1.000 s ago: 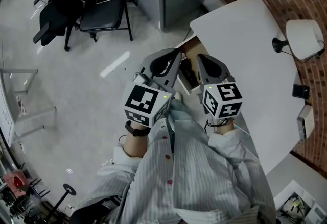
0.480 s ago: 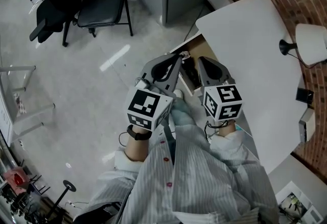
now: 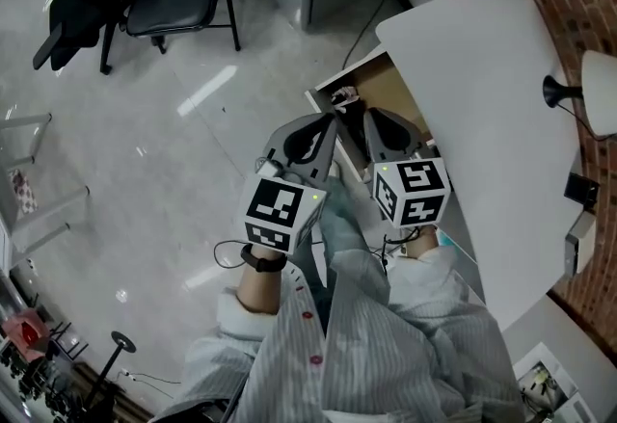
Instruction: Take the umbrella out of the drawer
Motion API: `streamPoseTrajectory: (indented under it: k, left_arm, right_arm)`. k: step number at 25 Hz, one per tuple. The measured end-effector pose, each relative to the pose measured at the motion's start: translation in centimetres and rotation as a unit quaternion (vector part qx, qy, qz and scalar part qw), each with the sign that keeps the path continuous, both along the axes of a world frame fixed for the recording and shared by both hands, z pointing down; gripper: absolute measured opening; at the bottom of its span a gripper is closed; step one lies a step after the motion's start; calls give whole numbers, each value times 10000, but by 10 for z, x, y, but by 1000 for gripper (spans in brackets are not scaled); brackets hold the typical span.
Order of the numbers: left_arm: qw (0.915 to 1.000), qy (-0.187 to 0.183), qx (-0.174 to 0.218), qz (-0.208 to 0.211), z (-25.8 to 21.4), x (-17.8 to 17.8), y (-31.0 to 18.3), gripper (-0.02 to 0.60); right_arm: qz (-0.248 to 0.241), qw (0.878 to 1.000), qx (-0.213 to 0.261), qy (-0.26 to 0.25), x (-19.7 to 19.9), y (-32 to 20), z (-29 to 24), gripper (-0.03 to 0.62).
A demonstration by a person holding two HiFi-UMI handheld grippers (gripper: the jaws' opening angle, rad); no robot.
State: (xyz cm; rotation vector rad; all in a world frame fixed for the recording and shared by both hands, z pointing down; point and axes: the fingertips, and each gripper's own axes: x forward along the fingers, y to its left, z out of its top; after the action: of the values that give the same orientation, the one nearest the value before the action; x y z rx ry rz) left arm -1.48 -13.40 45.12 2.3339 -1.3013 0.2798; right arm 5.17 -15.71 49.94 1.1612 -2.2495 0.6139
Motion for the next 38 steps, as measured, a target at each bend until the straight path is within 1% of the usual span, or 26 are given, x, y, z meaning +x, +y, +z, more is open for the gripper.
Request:
streamPoseTrajectory:
  k: [4,11,18,20,23,26,32,34,37,38]
  left_arm:
    - [9999,-54,-109,109,32,5,0,9]
    - [9991,-8,-412,29,87,3,0,9]
    - [9968,-141,-786,34,147,0,0,9]
    - [9960,-135,-886,21,163,1,0,9]
    - [9943,-141,-1053,11,187,5,0,9]
    - [9929,-117,-1179,30,211,13,2,9]
    - [9898,-75,-1413,147,244,24,5,9]
    - [9883,-50,-1520,108,250,24,5,9]
    - [9861,16,-1661,38,253,20,4,9]
    - [9853,23,-1706,23,256,19,3,9]
  right_arm:
    - [-90,9999,-141,38,-4,0,37,37]
    - [-222,9982,-497,245,-2,6,101,37]
    - [-334,9956,-737,463,-1,3,159,37]
    - [-370,9944,-846,513,-1,4,175,37]
    - [-550,9912,-1050,584,-3,7,202,37]
    - [-662,9884,-1169,706,1,11,232,38]
    - [-748,9798,-1562,998,17,21,277,40]
    - [-754,9763,-1706,1098,21,23,287,40]
    - [-722,9731,-1791,1253,23,22,293,43]
    - [-713,9723,-1818,1282,24,22,296,55]
